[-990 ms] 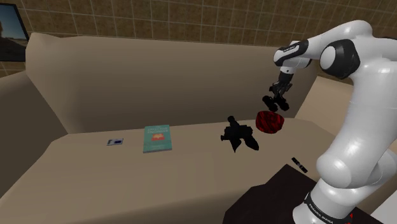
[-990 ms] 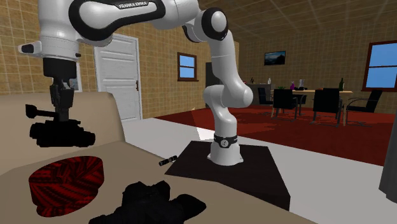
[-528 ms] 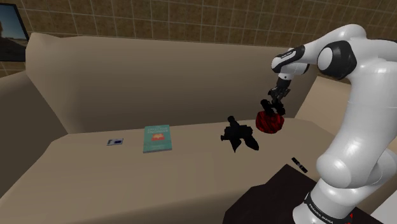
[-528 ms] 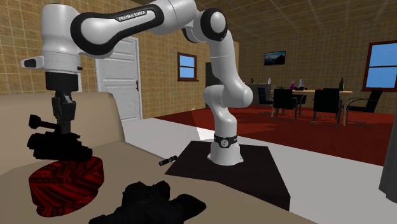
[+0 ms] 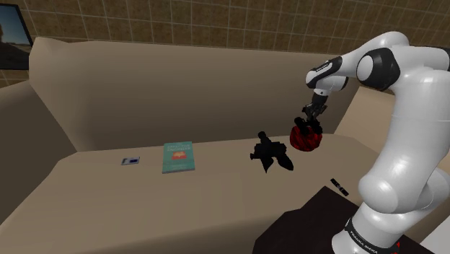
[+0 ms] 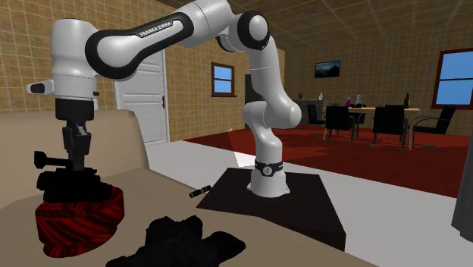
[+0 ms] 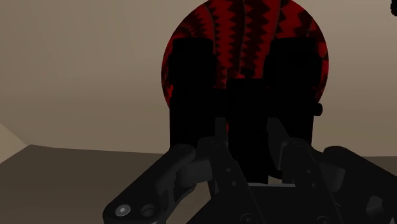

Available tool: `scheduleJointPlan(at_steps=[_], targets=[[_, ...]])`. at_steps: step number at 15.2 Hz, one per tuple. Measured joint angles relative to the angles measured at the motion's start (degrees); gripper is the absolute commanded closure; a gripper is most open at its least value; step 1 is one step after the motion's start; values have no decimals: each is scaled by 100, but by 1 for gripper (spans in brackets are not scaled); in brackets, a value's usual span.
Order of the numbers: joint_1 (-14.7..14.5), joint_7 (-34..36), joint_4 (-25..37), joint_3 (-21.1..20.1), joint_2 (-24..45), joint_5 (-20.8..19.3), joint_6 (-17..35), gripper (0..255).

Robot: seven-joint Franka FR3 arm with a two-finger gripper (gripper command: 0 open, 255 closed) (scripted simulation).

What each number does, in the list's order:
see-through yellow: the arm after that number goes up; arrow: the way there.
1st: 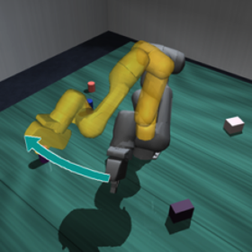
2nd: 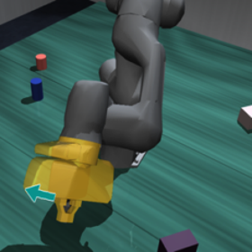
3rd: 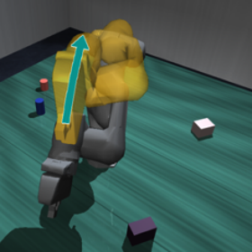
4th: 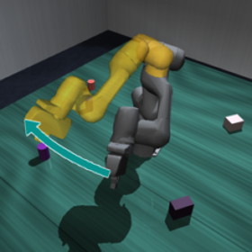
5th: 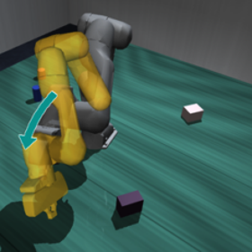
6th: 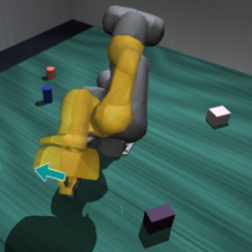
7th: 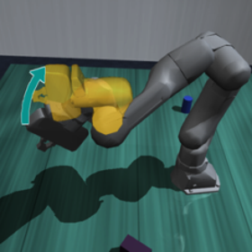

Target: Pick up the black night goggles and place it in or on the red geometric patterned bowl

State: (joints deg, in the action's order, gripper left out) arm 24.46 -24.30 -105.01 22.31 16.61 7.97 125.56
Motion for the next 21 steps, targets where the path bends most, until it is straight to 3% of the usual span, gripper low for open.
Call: scheduleJointPlan(at_steps=[4, 5, 11, 16, 21], targets=[[-1, -3, -21, 0, -10, 2, 28, 255], [0, -6, -15, 0, -8, 3, 20, 0], [6, -10, -24, 2, 15, 1, -4, 0], [-50, 105, 217, 50, -304, -165, -529, 0], [-49, 110, 272, 55, -320, -176, -606, 0]])
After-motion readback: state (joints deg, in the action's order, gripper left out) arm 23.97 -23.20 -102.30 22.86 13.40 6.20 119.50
